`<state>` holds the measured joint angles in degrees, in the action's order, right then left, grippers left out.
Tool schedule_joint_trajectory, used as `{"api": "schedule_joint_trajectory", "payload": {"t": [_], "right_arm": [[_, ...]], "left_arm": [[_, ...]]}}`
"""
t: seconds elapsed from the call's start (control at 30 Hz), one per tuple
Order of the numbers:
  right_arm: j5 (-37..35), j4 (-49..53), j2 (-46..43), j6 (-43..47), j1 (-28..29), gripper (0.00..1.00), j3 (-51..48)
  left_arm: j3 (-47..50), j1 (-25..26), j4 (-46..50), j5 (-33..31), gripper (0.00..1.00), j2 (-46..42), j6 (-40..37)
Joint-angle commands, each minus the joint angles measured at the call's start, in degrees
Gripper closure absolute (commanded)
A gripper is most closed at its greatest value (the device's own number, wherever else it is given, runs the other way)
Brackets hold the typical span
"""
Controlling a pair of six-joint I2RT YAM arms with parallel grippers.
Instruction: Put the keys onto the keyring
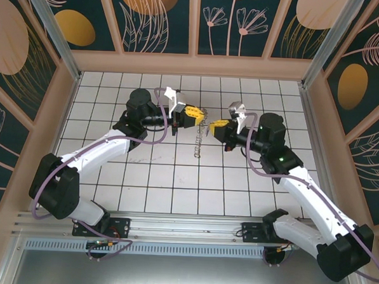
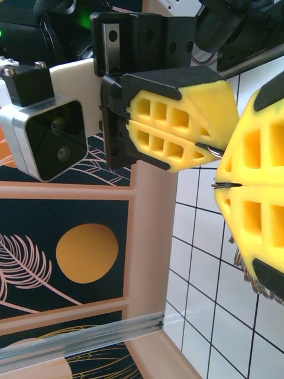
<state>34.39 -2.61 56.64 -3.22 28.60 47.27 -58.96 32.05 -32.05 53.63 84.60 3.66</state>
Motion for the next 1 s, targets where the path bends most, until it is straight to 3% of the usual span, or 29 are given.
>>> {"api": "schedule_joint_trajectory", "payload": {"t": [0.0,0.97], "right_arm": [[1.2,-2.9,0.3,1.5,-0.1,1.0,2.8],[2.8,-5.2,3.3,1.6,-0.1,1.0,6.0]], "left_arm": [[-1.8,0.4,-0.7,1.3,1.0,-1.0,0.0],[-1.9,0.7,-0.6,1.4,1.0,-0.7,0.3]]}}
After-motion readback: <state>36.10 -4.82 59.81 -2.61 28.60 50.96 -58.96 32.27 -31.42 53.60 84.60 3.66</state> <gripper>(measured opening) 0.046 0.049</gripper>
